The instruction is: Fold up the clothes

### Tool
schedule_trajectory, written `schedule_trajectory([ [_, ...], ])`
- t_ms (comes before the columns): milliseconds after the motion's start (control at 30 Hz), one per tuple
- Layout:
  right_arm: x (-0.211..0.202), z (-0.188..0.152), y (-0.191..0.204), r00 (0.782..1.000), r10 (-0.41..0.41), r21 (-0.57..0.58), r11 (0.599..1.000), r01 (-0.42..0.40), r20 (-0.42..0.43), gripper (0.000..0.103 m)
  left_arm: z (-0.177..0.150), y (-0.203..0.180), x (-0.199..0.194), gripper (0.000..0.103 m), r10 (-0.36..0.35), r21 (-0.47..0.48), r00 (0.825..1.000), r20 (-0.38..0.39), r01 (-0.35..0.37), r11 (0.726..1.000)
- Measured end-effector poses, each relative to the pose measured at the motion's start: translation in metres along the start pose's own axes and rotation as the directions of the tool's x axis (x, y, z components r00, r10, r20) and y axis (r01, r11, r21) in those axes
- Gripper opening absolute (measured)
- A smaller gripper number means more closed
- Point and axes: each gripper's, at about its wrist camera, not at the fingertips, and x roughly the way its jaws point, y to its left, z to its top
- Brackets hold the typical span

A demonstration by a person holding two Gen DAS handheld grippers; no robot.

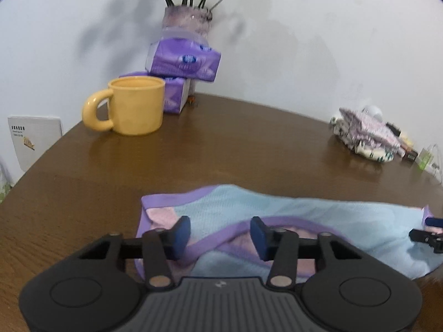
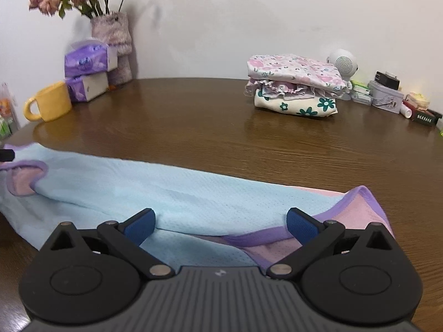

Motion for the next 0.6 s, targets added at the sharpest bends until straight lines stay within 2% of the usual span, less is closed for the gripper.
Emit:
schedule_trajectory([
  [267,0.0052,-0.0024,0.0001,0.999,0.001,0.001,1.000,-0.001,-0.032,0.103,-0.0036,-0.0029,0.0028,0.048,0.021,0.029,1.000,-0.002,-0.021,0.999],
  [433,0.0053,-0.0027,0.0007,0.999,0.000,-0.002,1.000,0.000,-0.033,0.103,-0.0043,-0.0055,0.0026,0.064,0.011,0.037,1.000,0.007,-0.011,0.999],
  [600,0.0057,-0.0022,-0.0002,0.999,0.001,-0.002,1.000,-0.001,-0.033,0.103,-0.0048,-0.0078,0.0017,0.064,-0.001,0.042,1.000,0.020,0.000,0.999],
])
